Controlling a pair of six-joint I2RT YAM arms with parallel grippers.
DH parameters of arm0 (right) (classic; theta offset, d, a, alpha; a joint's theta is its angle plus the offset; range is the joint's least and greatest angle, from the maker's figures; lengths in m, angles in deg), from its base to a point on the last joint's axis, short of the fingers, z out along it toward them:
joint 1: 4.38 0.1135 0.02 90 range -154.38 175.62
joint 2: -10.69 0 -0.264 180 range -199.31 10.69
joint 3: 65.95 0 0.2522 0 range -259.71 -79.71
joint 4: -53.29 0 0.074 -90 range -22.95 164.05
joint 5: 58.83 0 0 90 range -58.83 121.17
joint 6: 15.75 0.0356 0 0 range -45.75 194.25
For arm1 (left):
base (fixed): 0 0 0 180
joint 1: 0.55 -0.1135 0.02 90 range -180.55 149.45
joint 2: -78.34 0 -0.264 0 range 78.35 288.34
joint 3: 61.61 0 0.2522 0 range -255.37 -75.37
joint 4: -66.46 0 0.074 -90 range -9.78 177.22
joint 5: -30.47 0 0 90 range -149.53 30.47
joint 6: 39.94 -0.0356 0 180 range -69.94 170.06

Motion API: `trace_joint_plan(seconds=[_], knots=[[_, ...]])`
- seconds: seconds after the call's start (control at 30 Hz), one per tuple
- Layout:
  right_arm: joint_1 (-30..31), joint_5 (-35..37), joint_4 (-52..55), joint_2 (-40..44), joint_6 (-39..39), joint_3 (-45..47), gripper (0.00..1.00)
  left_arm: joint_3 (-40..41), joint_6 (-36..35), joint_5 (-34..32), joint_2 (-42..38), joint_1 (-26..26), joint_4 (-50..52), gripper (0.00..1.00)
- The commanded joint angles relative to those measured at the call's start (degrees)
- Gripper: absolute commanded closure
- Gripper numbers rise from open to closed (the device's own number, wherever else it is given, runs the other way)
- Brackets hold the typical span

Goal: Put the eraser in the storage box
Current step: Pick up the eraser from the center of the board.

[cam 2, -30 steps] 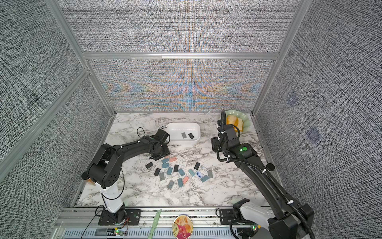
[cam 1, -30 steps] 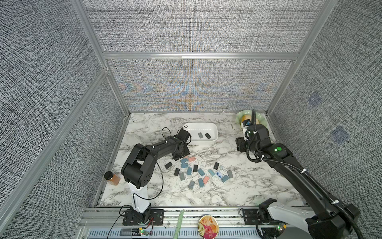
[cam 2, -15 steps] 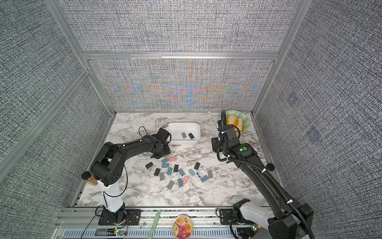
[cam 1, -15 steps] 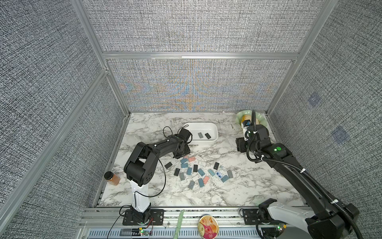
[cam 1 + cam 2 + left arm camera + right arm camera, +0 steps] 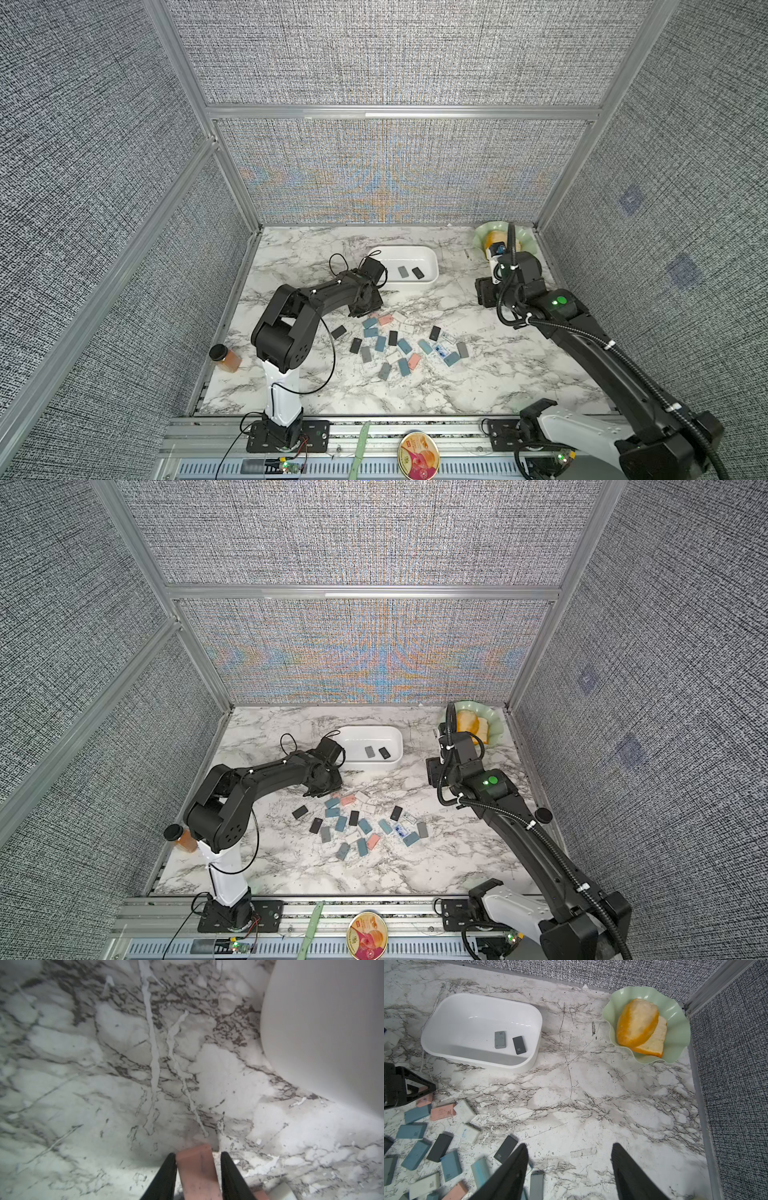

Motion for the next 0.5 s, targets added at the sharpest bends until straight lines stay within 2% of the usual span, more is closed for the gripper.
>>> trace_joint_plan(seconds=[0.0, 0.47], knots=[[-0.06, 0.37, -0.39, 0.62, 0.79, 0.30, 0.33, 0.27, -1.32, 3.79, 2.08, 0.18, 2.45, 0.62], [-0.27, 1.08, 0.01, 1.89, 0.80, 0.79, 0.33, -2.22, -5.33, 4.62, 6.42, 0.62, 6.18, 0.68]])
